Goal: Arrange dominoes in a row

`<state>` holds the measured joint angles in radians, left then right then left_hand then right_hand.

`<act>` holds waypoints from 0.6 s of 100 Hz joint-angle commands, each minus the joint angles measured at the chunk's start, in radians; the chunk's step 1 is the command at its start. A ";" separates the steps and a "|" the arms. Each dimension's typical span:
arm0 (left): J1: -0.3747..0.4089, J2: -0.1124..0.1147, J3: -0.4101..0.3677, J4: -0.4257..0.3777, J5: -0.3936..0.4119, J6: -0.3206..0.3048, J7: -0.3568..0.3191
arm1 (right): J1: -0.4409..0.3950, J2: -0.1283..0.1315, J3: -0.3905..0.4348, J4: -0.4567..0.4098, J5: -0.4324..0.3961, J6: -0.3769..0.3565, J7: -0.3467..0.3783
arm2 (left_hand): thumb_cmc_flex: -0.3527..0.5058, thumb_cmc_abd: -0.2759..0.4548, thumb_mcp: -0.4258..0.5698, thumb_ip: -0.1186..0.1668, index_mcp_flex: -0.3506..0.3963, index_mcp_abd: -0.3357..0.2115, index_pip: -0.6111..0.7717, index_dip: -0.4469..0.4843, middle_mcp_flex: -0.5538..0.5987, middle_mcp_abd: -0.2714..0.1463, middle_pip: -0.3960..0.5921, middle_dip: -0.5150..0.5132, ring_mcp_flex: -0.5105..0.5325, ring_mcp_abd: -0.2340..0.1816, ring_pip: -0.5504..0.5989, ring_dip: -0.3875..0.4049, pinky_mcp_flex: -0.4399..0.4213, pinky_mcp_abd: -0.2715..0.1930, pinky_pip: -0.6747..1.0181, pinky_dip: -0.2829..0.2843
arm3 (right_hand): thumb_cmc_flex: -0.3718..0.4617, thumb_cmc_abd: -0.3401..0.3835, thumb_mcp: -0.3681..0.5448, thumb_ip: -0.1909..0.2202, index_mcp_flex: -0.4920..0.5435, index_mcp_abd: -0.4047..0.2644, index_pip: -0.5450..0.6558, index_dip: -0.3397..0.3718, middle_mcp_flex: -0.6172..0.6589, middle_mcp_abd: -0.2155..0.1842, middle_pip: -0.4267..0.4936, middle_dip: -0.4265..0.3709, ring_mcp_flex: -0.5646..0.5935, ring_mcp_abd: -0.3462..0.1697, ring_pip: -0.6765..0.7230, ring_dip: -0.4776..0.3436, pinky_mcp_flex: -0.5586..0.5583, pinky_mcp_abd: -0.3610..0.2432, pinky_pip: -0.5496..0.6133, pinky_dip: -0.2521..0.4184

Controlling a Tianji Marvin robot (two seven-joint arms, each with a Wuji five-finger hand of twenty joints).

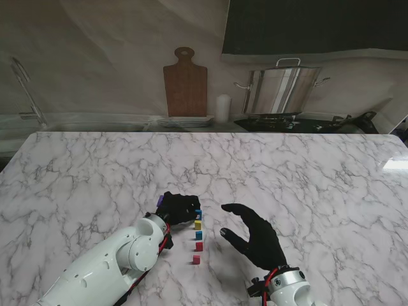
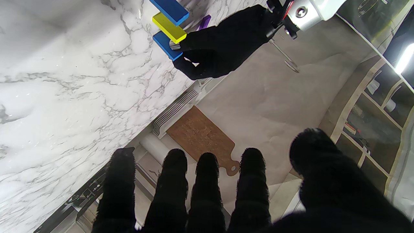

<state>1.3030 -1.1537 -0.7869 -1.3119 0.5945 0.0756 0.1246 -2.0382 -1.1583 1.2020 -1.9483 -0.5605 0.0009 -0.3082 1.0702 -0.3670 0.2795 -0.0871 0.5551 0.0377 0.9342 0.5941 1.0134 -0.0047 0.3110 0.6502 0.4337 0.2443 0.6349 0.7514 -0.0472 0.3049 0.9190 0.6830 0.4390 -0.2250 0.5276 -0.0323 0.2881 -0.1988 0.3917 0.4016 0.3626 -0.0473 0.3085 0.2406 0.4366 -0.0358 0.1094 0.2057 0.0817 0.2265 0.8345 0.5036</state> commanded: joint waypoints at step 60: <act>-0.003 0.001 0.008 -0.005 0.000 -0.003 -0.030 | -0.007 -0.001 0.003 -0.003 -0.001 0.002 -0.001 | 0.034 -0.003 0.004 0.041 -0.015 -0.012 0.029 -0.024 -0.001 -0.020 -0.037 0.022 -0.030 0.021 0.004 0.004 -0.029 -0.004 -0.012 0.023 | -0.016 -0.020 0.021 0.010 0.002 -0.011 0.007 -0.001 0.000 0.000 0.017 0.005 0.012 0.006 0.020 0.009 0.003 0.003 0.017 0.014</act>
<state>1.3001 -1.1524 -0.7817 -1.3144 0.5946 0.0751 0.1122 -2.0391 -1.1584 1.2042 -1.9488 -0.5601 0.0009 -0.3091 1.0702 -0.3670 0.2786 -0.0806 0.5533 0.0377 0.9423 0.5793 1.0135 -0.0049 0.2857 0.6604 0.4199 0.2452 0.6353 0.7515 -0.0472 0.3049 0.9189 0.6856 0.4390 -0.2250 0.5276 -0.0323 0.2881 -0.1989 0.3917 0.4016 0.3626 -0.0473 0.3085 0.2406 0.4366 -0.0355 0.1095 0.2057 0.0818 0.2265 0.8345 0.5036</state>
